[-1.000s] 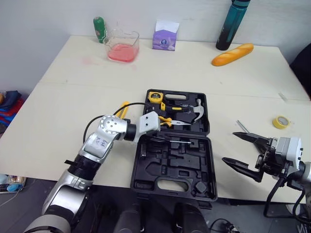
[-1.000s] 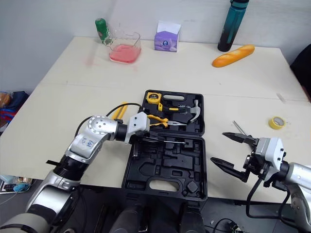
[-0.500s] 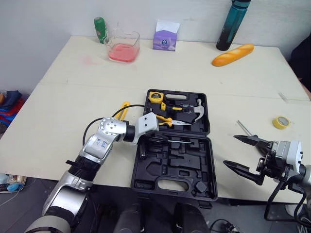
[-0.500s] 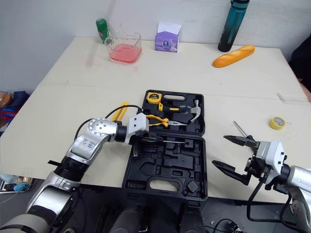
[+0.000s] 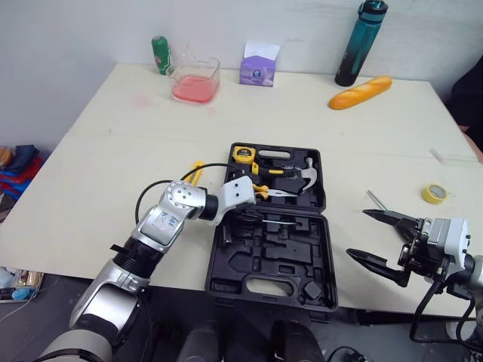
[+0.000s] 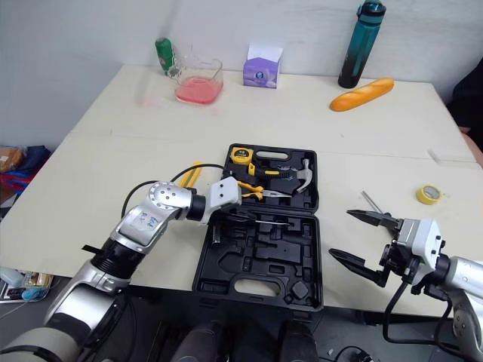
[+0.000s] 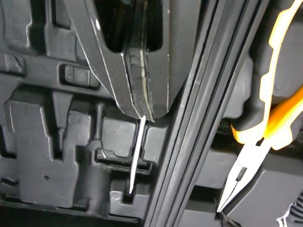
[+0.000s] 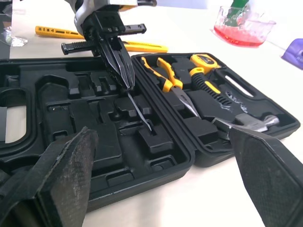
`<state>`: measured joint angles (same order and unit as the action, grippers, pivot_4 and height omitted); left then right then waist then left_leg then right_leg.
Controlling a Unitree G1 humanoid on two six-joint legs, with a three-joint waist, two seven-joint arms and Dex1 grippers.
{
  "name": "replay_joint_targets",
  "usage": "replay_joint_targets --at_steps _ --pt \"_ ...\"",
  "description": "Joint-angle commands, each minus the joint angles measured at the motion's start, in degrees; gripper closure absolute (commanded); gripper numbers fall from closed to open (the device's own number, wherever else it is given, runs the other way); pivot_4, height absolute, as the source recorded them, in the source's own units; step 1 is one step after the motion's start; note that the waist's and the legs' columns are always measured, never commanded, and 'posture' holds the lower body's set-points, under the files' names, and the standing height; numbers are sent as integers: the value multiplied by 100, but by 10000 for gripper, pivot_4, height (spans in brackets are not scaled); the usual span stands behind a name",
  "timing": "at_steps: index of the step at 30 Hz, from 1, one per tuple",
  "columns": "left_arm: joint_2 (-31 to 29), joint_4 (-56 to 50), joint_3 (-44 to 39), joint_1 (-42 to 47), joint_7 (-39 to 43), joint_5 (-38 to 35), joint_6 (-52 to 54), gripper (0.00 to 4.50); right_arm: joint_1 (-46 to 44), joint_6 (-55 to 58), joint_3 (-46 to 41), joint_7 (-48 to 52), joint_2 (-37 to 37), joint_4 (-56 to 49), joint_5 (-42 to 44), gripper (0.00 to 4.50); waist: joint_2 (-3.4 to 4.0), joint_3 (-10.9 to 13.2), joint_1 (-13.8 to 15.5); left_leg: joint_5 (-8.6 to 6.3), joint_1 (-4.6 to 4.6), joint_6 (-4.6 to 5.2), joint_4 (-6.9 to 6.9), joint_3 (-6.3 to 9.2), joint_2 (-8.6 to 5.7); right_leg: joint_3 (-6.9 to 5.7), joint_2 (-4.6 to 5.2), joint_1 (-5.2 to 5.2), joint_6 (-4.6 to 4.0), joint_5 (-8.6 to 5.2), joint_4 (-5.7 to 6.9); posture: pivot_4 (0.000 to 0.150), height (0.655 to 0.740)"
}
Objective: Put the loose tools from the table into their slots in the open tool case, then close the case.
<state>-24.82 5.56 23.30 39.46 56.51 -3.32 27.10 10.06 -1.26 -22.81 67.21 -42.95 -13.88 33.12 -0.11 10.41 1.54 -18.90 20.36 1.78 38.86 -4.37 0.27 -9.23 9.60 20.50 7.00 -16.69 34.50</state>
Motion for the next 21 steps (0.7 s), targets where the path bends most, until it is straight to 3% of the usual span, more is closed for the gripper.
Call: replay_joint_targets --at_steps 1,9,14,16,20,21 --pt "-95 505 445 -414 -130 449 391 44859 -15 -73 -88 -25 19 -61 42 0 14 -35 -4 -22 -14 5 1 0 9 9 -5 -17 -1 -2 -11 1500 7400" --pt "18 450 69 -328 -252 264 -111 44859 18 -85 -100 -76 64 -33 19 0 30 -61 0 -31 -13 3 5 -1 18 30 -9 -19 -1 -2 -22 1500 7400" --pt "56 -25 -735 -268 28 -479 -711 44859 69 17 -287 -266 111 -6 82 0 31 -54 -4 -32 -2 2 5 -1 21 30 -8 -9 -2 -1 -26 1500 7400" --pt "-267 -193 -1087 -168 330 -694 -997 44859 137 234 -506 -398 57 89 206 0 31 -36 -14 -32 16 1 7 -1 22 30 -9 10 -3 -1 -24 1500 7400" --pt "-908 -544 -1929 -256 965 -1537 -895 32609 222 98 -1016 -442 20 566 195 0 31 -31 -17 -20 86 -6 21 -2 29 14 -22 76 -5 0 12 1500 7400" --pt "-1074 -628 -1991 -351 1088 -1599 -898 27022 242 105 -1104 -440 15 631 208 0 34 -30 -16 -18 90 -5 21 -10 28 6 -25 83 -5 0 14 1500 7400"
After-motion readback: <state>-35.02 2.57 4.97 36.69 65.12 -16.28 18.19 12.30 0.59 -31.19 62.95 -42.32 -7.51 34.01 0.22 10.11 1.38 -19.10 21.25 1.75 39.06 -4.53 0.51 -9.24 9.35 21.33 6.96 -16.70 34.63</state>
